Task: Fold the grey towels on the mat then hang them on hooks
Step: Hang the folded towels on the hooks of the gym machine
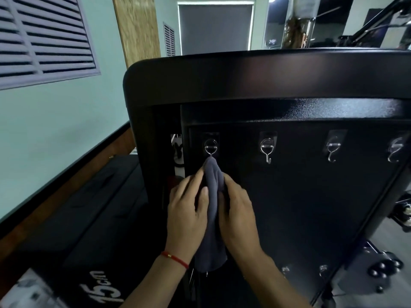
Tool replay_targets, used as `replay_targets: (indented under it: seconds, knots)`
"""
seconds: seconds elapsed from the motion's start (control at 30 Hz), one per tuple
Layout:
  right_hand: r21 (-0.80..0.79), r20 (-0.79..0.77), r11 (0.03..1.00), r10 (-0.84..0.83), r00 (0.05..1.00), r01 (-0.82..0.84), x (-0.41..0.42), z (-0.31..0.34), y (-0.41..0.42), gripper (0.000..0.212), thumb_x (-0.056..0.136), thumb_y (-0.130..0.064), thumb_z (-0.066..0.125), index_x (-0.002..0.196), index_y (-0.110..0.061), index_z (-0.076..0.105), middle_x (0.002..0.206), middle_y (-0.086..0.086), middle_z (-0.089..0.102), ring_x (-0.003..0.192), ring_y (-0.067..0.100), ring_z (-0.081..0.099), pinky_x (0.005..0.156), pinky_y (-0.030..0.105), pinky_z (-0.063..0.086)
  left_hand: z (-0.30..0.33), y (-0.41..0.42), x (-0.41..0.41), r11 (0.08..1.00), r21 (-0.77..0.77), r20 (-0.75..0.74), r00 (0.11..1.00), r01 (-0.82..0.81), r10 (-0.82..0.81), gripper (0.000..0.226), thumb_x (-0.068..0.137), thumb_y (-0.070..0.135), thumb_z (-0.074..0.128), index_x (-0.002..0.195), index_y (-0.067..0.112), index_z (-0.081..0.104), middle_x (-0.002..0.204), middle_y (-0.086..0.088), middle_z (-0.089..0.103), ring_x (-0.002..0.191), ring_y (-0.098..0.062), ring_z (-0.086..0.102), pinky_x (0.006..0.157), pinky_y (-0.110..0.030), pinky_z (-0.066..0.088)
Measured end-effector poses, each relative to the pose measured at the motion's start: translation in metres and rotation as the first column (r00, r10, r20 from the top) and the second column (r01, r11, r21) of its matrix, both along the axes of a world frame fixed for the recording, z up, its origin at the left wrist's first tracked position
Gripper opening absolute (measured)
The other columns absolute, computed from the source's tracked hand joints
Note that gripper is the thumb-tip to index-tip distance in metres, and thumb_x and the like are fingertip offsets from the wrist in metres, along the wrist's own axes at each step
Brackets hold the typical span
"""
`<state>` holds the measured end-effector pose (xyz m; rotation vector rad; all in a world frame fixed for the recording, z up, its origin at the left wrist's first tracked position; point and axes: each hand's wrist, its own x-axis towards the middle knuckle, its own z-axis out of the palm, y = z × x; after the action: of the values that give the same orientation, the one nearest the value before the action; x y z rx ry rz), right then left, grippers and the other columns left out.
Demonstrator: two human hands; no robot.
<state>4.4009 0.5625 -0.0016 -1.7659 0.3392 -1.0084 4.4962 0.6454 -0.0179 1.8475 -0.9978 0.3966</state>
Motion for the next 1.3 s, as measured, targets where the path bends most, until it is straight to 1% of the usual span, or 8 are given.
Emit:
replay_targets:
  seconds: [0.17,0.37,0.6,0.73,0.83,0.9,1.07,1.3]
  knots:
    - [0.042,0.049,0.999,0.023,0.999,-0.025,-0.013,-0.016,0.006,0.037,0.109,-0.007,0.039,0.116,-0.027,0.07,0.104,-0.004,0.072,0.101,0.012,0.068,0.084,0.022,0.054,-0.029,0.008,-0.008,0.984,-0.043,-0.194,0.965,0.172,-0.178,0.056,0.1,0.059,0.034,0.153,0.044,0.028,0.155,0.018,0.038,0.142,-0.001,0.035,0.114,-0.04,0.04]
    - [-0.129,-0.115,0.987,-0.116,0.987,0.101,-0.029,-0.054,0.003,0.042,0.108,-0.012,0.045,0.145,-0.03,0.05,0.137,-0.017,0.055,0.127,-0.001,0.053,0.097,0.009,0.043,-0.035,0.018,-0.025,0.926,-0.128,-0.379,0.845,0.355,-0.376,0.089,0.085,0.052,0.069,0.156,0.041,0.018,0.157,0.02,0.031,0.141,0.001,0.038,0.107,-0.023,0.043]
    - [-0.096,-0.164,0.994,-0.068,0.984,0.052,-0.048,-0.066,-0.006,0.041,0.107,-0.014,0.048,0.144,-0.031,0.049,0.127,-0.023,0.063,0.118,-0.002,0.061,0.092,0.011,0.048,-0.042,0.033,-0.013,0.844,-0.375,-0.622,0.572,0.382,-0.535,0.045,0.107,0.05,0.03,0.152,0.045,0.033,0.151,0.02,0.046,0.137,-0.001,0.045,0.111,-0.035,0.04]
    - [-0.201,-0.316,0.976,-0.15,0.937,0.088,-0.052,-0.09,-0.014,0.053,0.104,-0.011,0.051,0.15,-0.036,0.041,0.14,-0.016,0.051,0.126,0.001,0.052,0.101,0.024,0.051,-0.067,0.032,-0.006,0.997,-0.027,-0.387,0.919,0.069,-0.074,0.051,0.101,0.03,0.055,0.147,0.046,0.04,0.145,0.002,0.045,0.13,-0.018,0.05,0.103,-0.043,0.05]
    - [-0.335,-0.387,0.932,-0.271,0.881,0.139,-0.054,-0.101,-0.016,0.064,0.102,-0.019,0.057,0.158,-0.031,0.027,0.153,-0.009,0.037,0.134,0.006,0.041,0.106,0.03,0.048,-0.079,0.032,-0.011,0.974,0.009,0.003,0.974,-0.225,0.225,0.065,0.084,0.009,0.074,0.143,0.024,0.05,0.138,-0.011,0.044,0.122,-0.025,0.051,0.096,-0.044,0.053]
    - [-0.34,-0.384,0.932,-0.256,0.887,0.122,-0.058,-0.103,-0.015,0.071,0.101,-0.026,0.059,0.16,-0.028,0.02,0.158,-0.007,0.029,0.138,0.01,0.038,0.109,0.033,0.046,-0.08,0.031,-0.014,0.985,0.024,0.051,0.984,-0.17,0.169,0.056,0.086,0.006,0.069,0.137,0.022,0.055,0.136,-0.007,0.054,0.124,-0.023,0.055,0.1,-0.05,0.049]
    - [-0.357,-0.359,0.927,-0.251,0.899,0.116,-0.081,-0.094,-0.014,0.073,0.1,-0.049,0.051,0.161,-0.03,0.015,0.163,-0.008,0.017,0.148,0.009,0.027,0.118,0.035,0.036,-0.071,0.04,-0.024,0.999,-0.041,-0.242,0.97,-0.005,-0.005,0.048,0.098,0.014,0.055,0.145,0.024,0.048,0.144,0.001,0.051,0.131,-0.005,0.048,0.101,-0.023,0.047]
    - [-0.423,-0.396,0.886,-0.369,0.841,0.19,-0.162,-0.105,-0.042,0.054,0.102,-0.037,0.05,0.152,-0.027,0.035,0.151,-0.013,0.033,0.129,-0.01,0.039,0.104,0.005,0.032,-0.052,0.044,-0.08,0.978,-0.196,0.035,0.996,-0.072,0.081,0.026,0.088,0.005,0.057,0.113,0.0,0.064,0.119,-0.012,0.06,0.109,-0.025,0.057,0.094,-0.03,0.046]
